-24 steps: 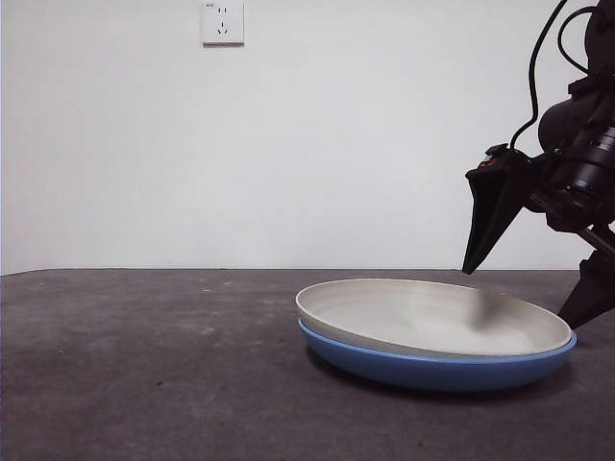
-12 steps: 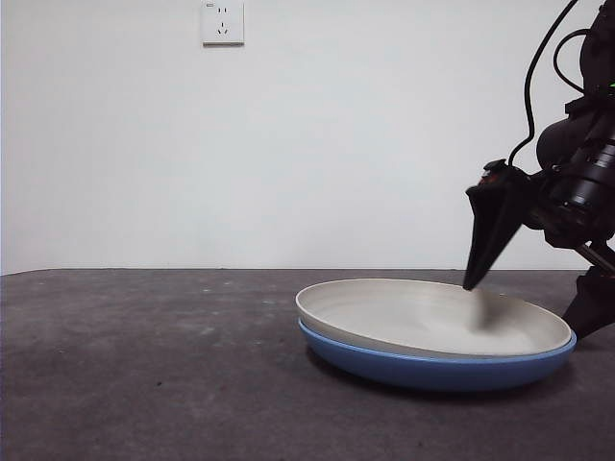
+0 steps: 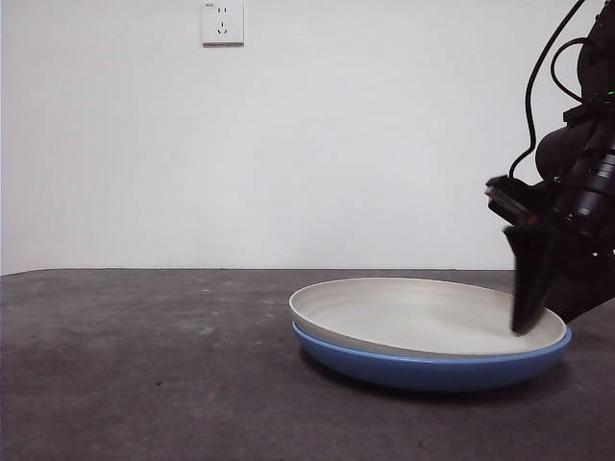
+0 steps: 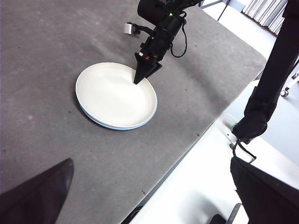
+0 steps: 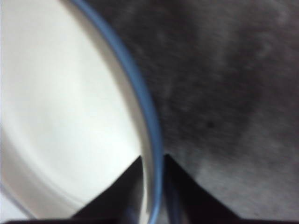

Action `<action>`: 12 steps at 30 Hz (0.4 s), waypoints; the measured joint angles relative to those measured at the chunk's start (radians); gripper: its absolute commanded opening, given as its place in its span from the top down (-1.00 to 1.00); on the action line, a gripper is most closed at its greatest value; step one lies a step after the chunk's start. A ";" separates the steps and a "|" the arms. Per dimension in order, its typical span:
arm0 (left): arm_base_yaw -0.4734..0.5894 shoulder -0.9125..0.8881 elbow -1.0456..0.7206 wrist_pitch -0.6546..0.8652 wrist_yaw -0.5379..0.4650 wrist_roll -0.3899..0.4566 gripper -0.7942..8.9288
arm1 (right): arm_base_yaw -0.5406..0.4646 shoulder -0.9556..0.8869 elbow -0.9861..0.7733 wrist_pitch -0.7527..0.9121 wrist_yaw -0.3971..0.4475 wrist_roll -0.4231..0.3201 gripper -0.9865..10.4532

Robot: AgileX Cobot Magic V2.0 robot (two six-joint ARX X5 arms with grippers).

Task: Pick up the white plate, put it on the blue plate, put it on desk

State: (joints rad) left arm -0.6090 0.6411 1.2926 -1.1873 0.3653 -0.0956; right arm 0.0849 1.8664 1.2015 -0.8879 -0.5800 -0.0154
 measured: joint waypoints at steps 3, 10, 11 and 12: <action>0.000 0.000 0.000 0.000 0.000 0.000 -0.51 | 0.000 0.000 0.000 -0.003 0.012 0.000 0.81; 0.000 0.000 0.000 0.000 0.000 0.000 -0.51 | 0.000 0.000 0.014 -0.027 0.017 0.002 0.82; 0.000 0.000 0.000 0.000 0.000 0.000 -0.51 | 0.002 0.000 0.021 -0.032 0.019 0.003 0.82; 0.000 0.000 0.000 0.000 0.000 0.000 -0.51 | 0.004 0.000 0.029 -0.043 0.021 0.005 0.82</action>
State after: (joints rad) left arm -0.6090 0.6411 1.2926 -1.1877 0.3653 -0.0952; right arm 0.0891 1.8664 1.2301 -0.9306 -0.5591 -0.0109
